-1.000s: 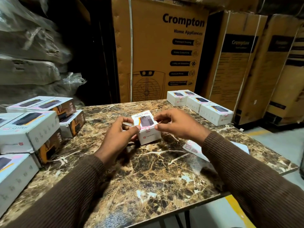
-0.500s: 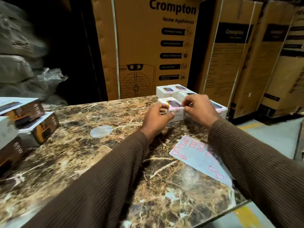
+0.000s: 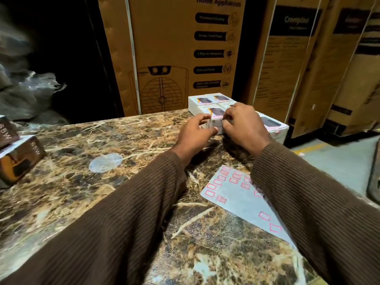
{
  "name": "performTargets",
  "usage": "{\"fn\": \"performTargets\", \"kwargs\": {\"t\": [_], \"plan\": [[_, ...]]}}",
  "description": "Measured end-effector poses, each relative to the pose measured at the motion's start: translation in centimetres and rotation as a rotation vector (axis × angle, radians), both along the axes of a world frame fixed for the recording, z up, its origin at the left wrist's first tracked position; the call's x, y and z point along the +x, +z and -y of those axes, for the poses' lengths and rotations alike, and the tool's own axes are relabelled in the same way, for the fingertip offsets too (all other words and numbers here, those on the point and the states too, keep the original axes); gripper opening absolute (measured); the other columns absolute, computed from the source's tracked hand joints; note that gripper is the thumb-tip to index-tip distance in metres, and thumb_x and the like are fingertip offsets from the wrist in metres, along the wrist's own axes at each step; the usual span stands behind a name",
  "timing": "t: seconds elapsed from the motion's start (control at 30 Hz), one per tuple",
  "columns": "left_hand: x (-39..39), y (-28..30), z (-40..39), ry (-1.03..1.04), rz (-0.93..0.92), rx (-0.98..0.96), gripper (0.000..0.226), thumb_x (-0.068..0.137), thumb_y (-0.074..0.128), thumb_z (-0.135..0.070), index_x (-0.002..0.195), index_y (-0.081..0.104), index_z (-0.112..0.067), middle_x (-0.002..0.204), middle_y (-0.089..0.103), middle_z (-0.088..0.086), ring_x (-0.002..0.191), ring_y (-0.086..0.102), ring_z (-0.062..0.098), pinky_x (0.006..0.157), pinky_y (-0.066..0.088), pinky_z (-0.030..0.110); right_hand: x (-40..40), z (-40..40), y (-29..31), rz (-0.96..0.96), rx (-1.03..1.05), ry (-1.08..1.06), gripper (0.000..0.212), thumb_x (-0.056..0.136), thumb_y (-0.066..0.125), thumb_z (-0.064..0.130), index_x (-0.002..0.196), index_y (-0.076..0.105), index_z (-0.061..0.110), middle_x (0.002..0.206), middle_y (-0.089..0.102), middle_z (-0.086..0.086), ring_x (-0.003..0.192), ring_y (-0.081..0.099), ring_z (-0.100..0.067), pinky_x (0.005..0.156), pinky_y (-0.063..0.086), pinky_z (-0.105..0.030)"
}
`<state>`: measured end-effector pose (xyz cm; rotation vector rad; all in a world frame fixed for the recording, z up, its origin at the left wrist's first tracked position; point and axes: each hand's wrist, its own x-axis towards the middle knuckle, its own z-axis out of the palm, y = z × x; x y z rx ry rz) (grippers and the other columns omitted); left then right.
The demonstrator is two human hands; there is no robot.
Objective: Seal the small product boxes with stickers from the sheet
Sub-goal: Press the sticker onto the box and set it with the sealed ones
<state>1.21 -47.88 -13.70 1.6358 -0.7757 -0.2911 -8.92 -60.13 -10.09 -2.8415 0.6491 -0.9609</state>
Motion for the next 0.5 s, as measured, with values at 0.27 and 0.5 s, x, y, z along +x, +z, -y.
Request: {"fn": "performTargets", "kwargs": {"t": [0.27, 0.5], "plan": [[0.9, 0.0, -0.5, -0.137, 0.066, 0.094, 0.067, 0.095, 0.076, -0.012, 0.155, 0.050, -0.027, 0.153, 0.055, -0.002, 0.119, 0.063, 0.009, 0.109, 0.053, 0.042, -0.1, 0.1, -0.1, -0.017, 0.058, 0.002, 0.030, 0.098, 0.058, 0.023, 0.113, 0.078, 0.007, 0.116, 0.068, -0.012, 0.106, 0.063, -0.029, 0.092, 0.054, -0.041], [1.3, -0.3, -0.3, -0.165, 0.072, 0.098, 0.071, 0.094, 0.077, -0.011, 0.157, 0.047, -0.028, 0.154, 0.055, -0.002, 0.122, 0.060, 0.006, 0.110, 0.052, 0.042, -0.2, 0.0, -0.1, -0.008, 0.074, -0.001, 0.031, 0.100, 0.055, 0.021, 0.114, 0.078, 0.005, 0.117, 0.069, -0.013, 0.105, 0.063, -0.027, 0.091, 0.052, -0.037]]}}
